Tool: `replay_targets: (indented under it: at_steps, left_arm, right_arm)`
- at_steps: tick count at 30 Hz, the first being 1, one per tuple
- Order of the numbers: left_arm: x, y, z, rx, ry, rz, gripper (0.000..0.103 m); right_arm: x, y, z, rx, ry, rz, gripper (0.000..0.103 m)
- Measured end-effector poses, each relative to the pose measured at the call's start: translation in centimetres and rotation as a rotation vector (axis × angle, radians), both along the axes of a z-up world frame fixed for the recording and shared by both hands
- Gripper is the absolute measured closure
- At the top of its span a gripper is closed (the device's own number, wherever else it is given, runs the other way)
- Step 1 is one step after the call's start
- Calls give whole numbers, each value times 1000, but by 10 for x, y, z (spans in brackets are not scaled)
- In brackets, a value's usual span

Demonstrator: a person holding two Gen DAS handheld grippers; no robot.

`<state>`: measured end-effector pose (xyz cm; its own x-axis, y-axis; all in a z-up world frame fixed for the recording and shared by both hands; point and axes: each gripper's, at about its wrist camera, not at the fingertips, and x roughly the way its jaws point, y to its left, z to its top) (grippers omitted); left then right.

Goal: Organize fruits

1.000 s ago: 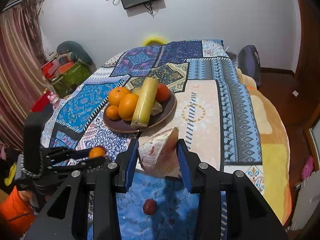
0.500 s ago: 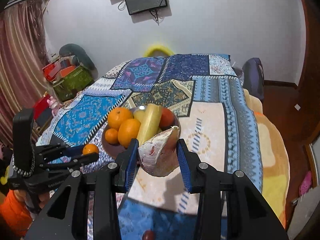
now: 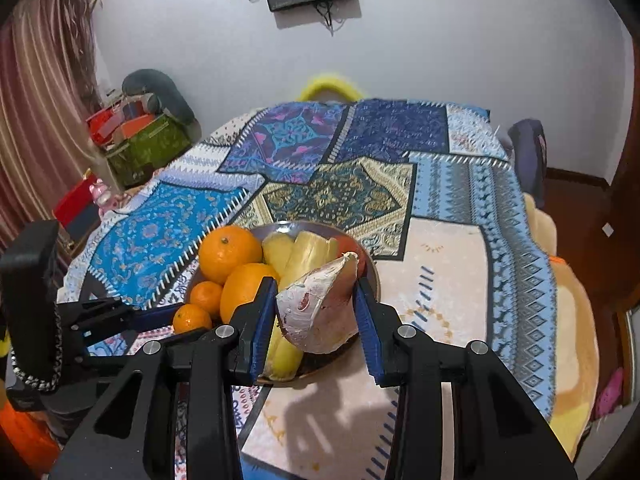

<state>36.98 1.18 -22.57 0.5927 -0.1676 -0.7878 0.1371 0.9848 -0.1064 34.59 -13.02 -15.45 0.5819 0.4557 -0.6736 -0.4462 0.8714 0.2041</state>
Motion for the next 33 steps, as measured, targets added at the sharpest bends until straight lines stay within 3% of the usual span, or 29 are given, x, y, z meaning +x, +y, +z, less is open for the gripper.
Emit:
replay_targets:
  at_steps: [8,16,21,33]
  left_arm:
    - [-1,-3,-1,22,-15,-7,67]
    - [-2,0,-1,16,-7,4,53]
    - [-5,-1,0,22,-9,7,48]
    - [-15,-5,5,41,-18,2,47]
  right_arm:
    - [6,2,-10,20,30,20,67]
    - [4,15,-16,-64,24,36,67]
    - [3,12,-17,-50,42,44,57]
    - [-8,7,-33,-74,79,75,55]
